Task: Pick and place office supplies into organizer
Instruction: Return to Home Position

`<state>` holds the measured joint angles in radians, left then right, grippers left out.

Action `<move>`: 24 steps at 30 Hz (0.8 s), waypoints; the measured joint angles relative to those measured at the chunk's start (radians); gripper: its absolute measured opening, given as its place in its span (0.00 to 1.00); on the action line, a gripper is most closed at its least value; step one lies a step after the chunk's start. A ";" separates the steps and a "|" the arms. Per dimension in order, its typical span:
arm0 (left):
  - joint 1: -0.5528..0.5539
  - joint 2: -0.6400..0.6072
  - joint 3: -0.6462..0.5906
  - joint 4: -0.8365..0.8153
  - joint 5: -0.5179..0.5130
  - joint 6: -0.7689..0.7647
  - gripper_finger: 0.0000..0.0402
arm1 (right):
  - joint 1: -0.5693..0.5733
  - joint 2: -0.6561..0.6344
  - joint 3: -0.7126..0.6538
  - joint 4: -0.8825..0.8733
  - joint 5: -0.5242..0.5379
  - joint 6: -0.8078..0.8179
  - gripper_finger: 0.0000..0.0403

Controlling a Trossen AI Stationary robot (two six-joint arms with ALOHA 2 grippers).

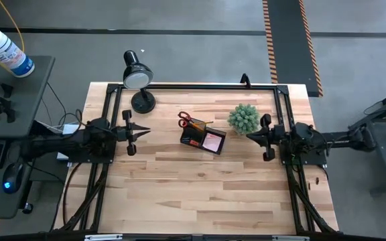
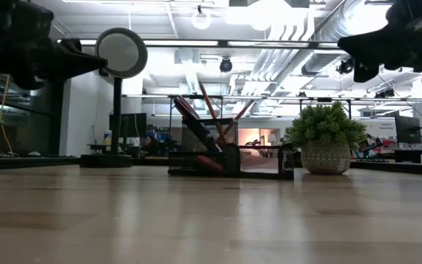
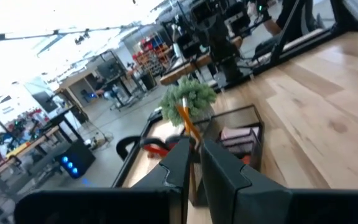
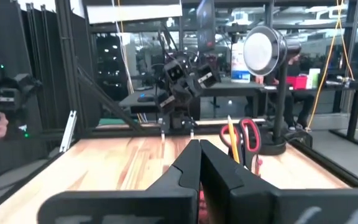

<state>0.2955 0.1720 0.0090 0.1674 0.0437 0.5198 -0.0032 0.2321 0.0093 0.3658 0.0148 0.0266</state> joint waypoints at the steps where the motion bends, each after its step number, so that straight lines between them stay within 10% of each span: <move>1: 0.000 -0.021 0.000 -0.030 -0.008 0.000 0.07 | 0.000 -0.020 0.000 -0.023 0.000 0.000 0.00; 24: -0.001 -0.084 0.001 -0.157 -0.031 -0.019 0.07 | 0.000 -0.227 -0.001 -0.339 0.007 0.019 0.00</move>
<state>0.2947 0.0877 0.0097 0.0104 0.0129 0.5007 -0.0032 0.0055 0.0082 0.0265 0.0220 0.0460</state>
